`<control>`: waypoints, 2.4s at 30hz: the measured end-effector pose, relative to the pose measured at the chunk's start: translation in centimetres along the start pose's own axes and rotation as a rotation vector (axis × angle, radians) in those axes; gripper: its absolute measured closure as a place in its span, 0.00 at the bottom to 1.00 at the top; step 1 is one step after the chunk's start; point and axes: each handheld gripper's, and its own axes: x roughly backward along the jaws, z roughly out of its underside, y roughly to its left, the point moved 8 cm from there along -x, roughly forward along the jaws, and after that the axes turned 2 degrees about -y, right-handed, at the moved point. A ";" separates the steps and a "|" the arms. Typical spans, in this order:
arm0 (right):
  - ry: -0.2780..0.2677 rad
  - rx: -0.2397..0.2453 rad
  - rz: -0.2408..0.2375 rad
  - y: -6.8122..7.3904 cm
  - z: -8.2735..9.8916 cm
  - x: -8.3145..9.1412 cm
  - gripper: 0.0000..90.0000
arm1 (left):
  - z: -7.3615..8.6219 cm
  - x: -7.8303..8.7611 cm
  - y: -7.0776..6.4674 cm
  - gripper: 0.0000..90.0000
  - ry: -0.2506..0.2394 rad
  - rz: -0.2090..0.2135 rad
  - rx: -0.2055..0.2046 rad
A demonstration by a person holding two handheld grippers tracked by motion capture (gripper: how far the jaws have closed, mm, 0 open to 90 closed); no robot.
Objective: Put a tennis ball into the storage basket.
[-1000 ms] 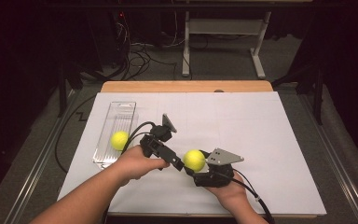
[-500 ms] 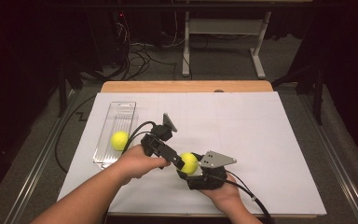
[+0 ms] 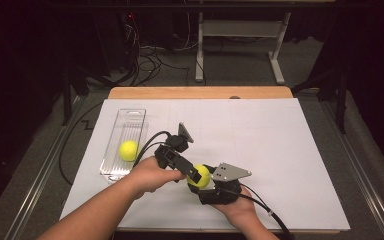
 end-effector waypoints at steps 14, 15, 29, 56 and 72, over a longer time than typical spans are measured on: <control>-0.009 0.007 -0.008 0.3 -0.3 -0.1 0.30 | -0.4 -0.7 -0.3 0.02 0.005 0.001 0.002; -0.010 0.004 -0.009 0.3 -0.3 -0.1 0.30 | -0.4 -0.7 -0.3 0.02 0.006 0.000 0.002; -0.018 0.011 -0.021 0.6 -0.6 -0.2 0.30 | -0.8 -1.5 -0.7 0.03 0.017 0.003 0.000; -0.023 0.012 -0.023 0.8 -0.8 -0.1 0.30 | -0.7 -2.2 -1.3 0.22 0.024 0.065 0.004; -0.025 0.012 -0.026 0.9 -0.8 -0.2 0.30 | -0.6 -2.1 -1.2 0.30 0.035 0.052 -0.003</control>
